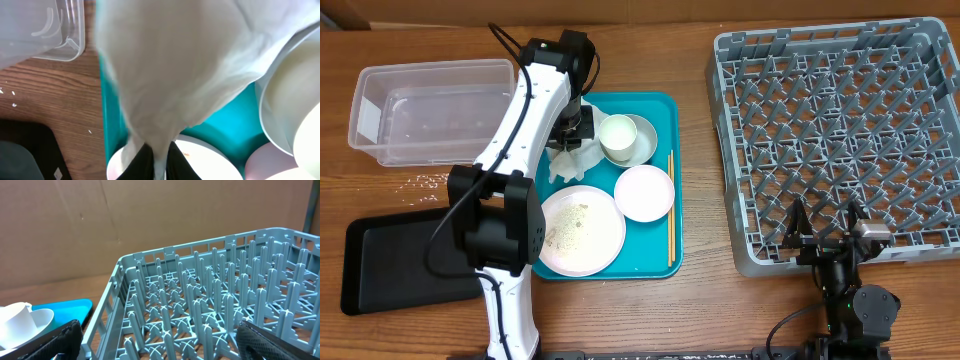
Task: Sort waste into correct bins and load items into the dishwasher
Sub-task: 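Lift the napkin with the left gripper and drop it into the clear bin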
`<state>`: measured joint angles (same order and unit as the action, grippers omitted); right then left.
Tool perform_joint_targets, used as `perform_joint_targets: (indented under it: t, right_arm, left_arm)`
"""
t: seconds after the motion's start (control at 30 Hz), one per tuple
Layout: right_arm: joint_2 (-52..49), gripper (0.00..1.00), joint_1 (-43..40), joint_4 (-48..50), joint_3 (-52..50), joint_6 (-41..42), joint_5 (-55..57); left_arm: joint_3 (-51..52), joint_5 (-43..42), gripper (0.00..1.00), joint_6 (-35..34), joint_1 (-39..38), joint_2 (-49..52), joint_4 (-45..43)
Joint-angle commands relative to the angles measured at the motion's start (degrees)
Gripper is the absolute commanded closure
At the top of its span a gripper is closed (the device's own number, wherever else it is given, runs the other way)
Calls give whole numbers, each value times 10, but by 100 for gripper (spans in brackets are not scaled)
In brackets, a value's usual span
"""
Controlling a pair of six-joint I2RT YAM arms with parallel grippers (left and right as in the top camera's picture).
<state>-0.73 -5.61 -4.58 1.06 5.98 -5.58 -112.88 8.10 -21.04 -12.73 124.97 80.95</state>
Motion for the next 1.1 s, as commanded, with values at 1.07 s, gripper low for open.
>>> perform_joint_targets:
  t: [1.07]
  right_arm:
    - [6,0,-2,2,-6,0,-1]
  left_arm:
    - [-256,-37,96,-296,208,5,67]
